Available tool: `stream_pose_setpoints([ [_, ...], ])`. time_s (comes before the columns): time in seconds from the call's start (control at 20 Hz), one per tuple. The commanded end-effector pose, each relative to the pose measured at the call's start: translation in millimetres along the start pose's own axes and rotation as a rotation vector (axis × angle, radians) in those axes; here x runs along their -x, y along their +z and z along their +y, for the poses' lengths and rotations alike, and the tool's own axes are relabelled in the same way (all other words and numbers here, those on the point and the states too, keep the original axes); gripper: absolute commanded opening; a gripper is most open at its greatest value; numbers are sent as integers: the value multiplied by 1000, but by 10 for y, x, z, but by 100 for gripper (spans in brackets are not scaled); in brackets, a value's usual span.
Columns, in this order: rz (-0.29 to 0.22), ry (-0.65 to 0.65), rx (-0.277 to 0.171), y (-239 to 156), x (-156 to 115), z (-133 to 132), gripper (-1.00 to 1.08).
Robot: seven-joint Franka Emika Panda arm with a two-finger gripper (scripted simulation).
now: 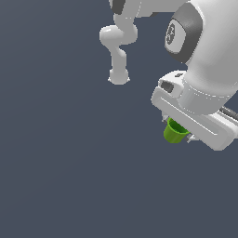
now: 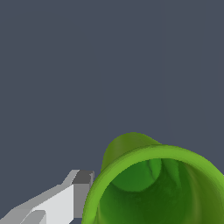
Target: Pick up the object and move it to a goal position.
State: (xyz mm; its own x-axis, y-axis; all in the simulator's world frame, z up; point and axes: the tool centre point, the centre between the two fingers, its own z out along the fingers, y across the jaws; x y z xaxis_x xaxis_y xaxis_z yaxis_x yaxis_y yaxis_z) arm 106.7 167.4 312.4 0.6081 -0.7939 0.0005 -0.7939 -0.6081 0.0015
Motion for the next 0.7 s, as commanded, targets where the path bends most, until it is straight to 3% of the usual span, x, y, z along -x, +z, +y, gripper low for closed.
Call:
stream_pose_setpoints([
  [0.0,0,0,-1,-101,24,-65,-100],
  [0.65,0,0,-1,-330,82,-237,-100],
])
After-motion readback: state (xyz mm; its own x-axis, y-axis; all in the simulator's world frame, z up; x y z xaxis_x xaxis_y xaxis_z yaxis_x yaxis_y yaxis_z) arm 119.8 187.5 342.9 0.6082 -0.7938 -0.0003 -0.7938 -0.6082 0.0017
